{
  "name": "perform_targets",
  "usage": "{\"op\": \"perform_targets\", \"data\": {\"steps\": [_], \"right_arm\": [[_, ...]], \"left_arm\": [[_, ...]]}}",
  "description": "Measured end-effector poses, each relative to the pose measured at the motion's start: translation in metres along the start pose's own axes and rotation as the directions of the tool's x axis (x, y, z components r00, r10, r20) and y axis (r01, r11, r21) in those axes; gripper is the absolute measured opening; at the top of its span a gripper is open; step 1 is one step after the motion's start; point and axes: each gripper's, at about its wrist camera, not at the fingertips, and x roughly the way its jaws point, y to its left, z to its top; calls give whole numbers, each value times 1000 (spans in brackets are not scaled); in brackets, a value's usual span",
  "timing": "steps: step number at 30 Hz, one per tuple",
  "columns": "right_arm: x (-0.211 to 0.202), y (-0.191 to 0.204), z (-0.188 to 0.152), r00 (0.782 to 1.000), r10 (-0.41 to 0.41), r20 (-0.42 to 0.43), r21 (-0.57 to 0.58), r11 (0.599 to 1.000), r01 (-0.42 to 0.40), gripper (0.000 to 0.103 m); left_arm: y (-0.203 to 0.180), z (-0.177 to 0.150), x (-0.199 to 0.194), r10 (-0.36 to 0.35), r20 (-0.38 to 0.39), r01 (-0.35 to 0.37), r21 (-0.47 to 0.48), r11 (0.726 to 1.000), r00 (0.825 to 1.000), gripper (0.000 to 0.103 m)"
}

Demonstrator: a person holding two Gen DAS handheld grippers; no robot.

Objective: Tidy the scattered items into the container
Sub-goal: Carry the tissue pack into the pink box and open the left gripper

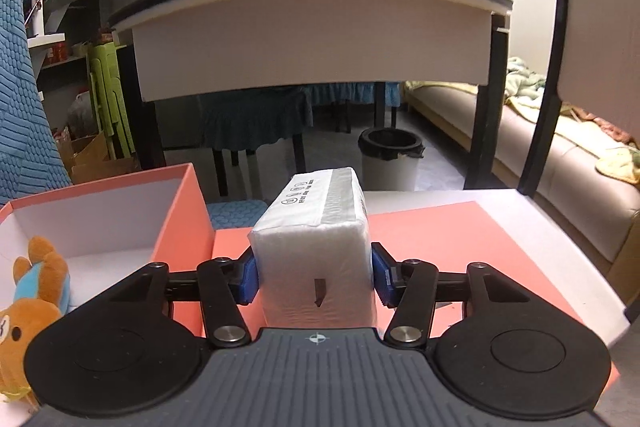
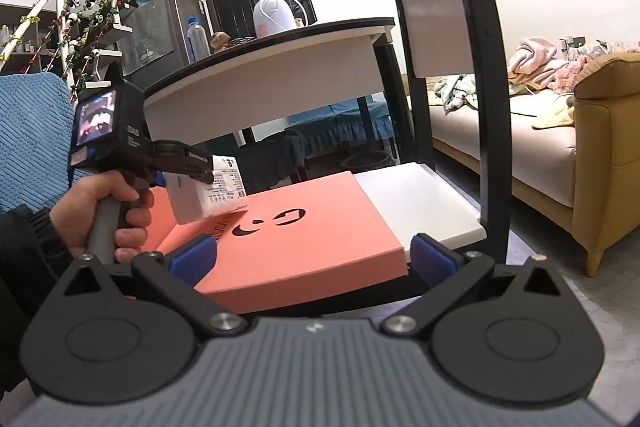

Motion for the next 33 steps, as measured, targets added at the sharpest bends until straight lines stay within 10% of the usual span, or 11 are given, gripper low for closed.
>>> {"op": "perform_targets", "data": {"steps": [15,33], "right_arm": [[3,18,20,999,46,26,-23,999,-46,103],[-5,74,20,990,139,18,-64,988,-138,103]], "left_arm": [[69,20,-75,23,109,-14,-74,997,994,58],[254,-38,-116,309,20,-299,-197,934,951,58]]}}
